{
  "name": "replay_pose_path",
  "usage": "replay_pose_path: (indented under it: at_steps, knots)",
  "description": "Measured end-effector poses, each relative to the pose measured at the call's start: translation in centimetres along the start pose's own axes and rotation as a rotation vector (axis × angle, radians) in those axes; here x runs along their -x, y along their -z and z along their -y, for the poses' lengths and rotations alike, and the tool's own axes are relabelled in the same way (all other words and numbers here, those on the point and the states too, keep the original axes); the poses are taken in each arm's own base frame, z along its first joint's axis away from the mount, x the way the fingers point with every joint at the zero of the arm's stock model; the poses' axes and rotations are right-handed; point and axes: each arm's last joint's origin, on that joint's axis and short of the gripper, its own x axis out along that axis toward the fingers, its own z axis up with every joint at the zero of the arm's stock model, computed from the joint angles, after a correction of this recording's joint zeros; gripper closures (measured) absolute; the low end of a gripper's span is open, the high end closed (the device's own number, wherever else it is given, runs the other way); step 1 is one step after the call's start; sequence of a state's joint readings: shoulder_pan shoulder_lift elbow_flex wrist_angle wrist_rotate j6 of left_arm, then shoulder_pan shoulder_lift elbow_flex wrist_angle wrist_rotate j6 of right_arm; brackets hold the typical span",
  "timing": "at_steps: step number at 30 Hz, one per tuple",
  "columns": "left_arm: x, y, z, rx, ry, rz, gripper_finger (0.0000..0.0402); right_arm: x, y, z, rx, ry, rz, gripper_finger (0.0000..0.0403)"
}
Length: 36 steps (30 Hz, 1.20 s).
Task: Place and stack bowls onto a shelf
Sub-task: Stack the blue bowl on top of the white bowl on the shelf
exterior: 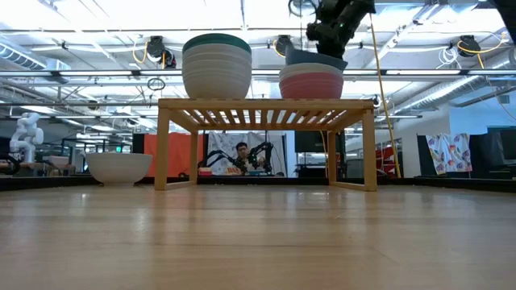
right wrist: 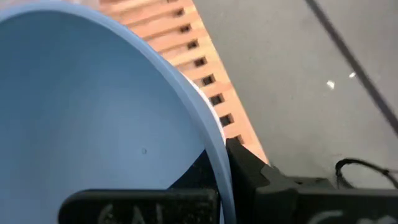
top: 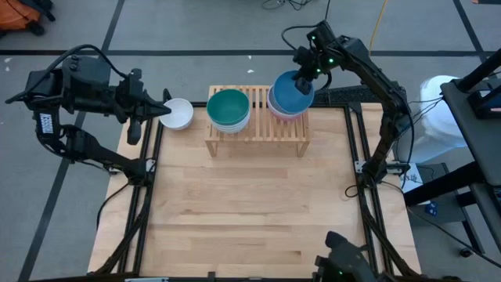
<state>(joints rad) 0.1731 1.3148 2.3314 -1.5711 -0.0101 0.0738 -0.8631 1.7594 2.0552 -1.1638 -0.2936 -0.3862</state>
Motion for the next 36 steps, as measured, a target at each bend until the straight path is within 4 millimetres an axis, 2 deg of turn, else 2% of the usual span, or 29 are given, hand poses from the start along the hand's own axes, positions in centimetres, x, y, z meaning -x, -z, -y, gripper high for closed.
replay_pose_path:
  at_steps: [10, 20, 26, 36]
  knots:
    - [0.0, 0.0, 0.0, 0.0, 0.0, 0.0, 0.0396, -3.3, 0.3, 0.9, -0.008, -0.04, -0.081, 0.0403]
    - [0.0, 0.0, 0.0, 0.0, 0.0, 0.0, 0.0396, -3.8, 0.3, 1.1, -0.004, -0.061, -0.08, 0.0397]
    - [0.0, 0.0, 0.0, 0.0, 0.0, 0.0, 0.0396, -4.0, 0.4, 1.1, -0.014, -0.065, -0.094, 0.0364]
    - [0.0, 0.0, 0.0, 0.0, 0.0, 0.0, 0.0396, -4.2, 0.2, 0.6, 0.035, -0.072, -0.098, 0.0278]
